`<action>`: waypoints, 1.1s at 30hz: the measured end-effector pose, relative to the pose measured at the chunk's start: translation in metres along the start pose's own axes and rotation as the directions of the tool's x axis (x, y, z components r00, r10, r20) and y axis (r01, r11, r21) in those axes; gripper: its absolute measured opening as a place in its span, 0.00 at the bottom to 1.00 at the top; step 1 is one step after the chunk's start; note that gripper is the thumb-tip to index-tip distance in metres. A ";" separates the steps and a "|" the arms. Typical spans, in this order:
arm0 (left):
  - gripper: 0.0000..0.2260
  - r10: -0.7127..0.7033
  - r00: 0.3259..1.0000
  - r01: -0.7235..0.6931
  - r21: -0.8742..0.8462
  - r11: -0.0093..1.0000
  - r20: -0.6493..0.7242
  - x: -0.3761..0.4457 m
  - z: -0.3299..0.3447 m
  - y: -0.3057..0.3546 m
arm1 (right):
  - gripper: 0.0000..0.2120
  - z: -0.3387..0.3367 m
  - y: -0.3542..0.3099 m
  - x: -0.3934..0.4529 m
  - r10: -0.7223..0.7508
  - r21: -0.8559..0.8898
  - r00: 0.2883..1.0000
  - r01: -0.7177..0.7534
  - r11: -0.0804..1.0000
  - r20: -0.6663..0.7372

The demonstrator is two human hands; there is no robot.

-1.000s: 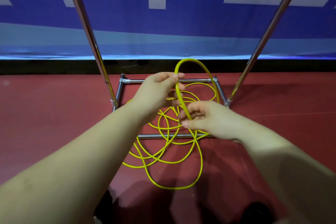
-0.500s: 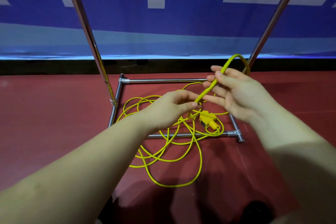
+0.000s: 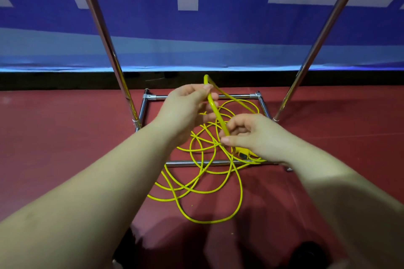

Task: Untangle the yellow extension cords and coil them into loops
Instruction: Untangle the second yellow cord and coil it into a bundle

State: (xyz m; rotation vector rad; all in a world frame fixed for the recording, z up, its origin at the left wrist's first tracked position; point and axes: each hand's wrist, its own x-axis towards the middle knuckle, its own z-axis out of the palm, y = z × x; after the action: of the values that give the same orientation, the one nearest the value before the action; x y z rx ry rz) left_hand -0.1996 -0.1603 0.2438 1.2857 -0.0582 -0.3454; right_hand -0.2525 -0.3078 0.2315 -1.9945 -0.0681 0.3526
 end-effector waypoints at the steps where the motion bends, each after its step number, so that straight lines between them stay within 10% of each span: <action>1: 0.06 -0.004 1.000 0.004 -0.049 0.999 -0.002 0.001 -0.002 0.003 | 0.07 0.000 -0.003 0.000 -0.019 0.051 1.000 0.020 0.999 -0.018; 11: 0.10 -0.269 0.881 0.095 0.412 0.906 0.390 -0.013 0.001 -0.026 | 0.03 -0.020 -0.017 0.004 0.151 0.702 0.927 0.147 0.697 -0.343; 16: 0.08 -0.189 0.917 0.034 0.401 0.915 0.352 -0.011 0.003 -0.021 | 0.04 -0.022 -0.011 0.006 0.160 0.650 0.942 0.075 0.756 -0.294; 20: 0.07 -0.092 0.983 0.063 0.180 0.982 0.157 -0.005 0.000 -0.014 | 0.13 -0.013 -0.002 -0.001 0.117 0.103 0.992 -0.112 0.988 -0.044; 24: 0.06 -0.070 0.998 0.070 -0.060 0.996 0.000 0.000 -0.005 -0.006 | 0.05 -0.003 0.000 -0.006 0.128 -0.021 0.976 -0.126 0.992 0.176; 28: 0.06 -0.077 0.996 0.081 -0.077 0.994 0.047 0.003 -0.010 -0.005 | 0.06 -0.007 -0.003 -0.002 0.103 0.008 0.995 -0.103 0.995 0.002; 33: 0.08 -0.284 0.917 0.179 0.345 0.921 0.282 -0.009 -0.002 -0.021 | 0.07 -0.017 -0.010 0.003 0.123 0.337 0.958 -0.029 0.941 -0.259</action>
State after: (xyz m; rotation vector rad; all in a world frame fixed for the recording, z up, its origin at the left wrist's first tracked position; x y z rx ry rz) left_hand -0.2119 -0.1606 0.2245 1.5436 -0.2508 -0.7825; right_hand -0.2434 -0.3181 0.2463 -1.6963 0.2341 0.1200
